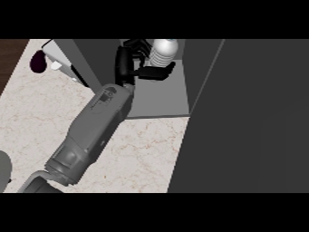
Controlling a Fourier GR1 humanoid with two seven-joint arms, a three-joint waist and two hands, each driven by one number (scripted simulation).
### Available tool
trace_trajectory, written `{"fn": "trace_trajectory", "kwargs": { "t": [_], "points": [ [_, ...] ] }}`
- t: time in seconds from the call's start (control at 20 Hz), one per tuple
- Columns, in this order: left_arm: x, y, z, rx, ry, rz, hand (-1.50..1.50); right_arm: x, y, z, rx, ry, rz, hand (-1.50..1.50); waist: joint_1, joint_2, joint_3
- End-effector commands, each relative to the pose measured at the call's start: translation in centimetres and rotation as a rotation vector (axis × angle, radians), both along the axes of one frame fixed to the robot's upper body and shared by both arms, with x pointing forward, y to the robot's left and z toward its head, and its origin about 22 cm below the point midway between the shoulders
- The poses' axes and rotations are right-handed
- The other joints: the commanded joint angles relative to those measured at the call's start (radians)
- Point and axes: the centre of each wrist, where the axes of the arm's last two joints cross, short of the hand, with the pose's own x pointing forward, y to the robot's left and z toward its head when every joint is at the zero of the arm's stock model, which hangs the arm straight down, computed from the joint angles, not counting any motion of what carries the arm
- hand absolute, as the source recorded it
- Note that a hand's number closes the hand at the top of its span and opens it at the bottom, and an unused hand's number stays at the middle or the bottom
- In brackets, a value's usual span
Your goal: Pick up the bottled water, place it into the cabinet and close the cabinet
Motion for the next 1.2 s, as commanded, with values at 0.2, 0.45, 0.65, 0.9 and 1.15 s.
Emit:
{"fn": "trace_trajectory", "kwargs": {
  "t": [0.2, 0.45, 0.65, 0.9, 1.15],
  "points": [
    [0.8, 0.4, -1.5, 0.125, 0.048, 0.104, 1.5, -2.3, -1.2, 1.6, 0.007, -0.031, 0.027, -1.5, -0.011, 0.001, 0.0],
    [0.6, 1.3, -3.1, 0.14, 0.056, 0.126, 1.5, -2.0, -0.5, 0.9, 0.004, -0.021, 0.049, -1.5, -0.028, 0.009, -0.001],
    [0.0, 2.1, -4.8, 0.139, 0.087, 0.134, 1.5, -1.6, -0.7, 1.5, 0.023, -0.041, 0.046, -1.5, -0.034, 0.01, -0.001],
    [0.2, 2.2, -4.6, 0.233, 0.065, 0.184, 1.5, -1.3, -0.8, 1.4, 0.008, -0.036, 0.034, -1.5, -0.033, 0.014, -0.001],
    [0.3, 2.1, -4.7, 0.341, 0.085, 0.209, -1.5, -1.0, -0.3, 1.1, 0.017, -0.05, 0.068, -1.5, -0.042, 0.018, -0.001]
  ]
}}
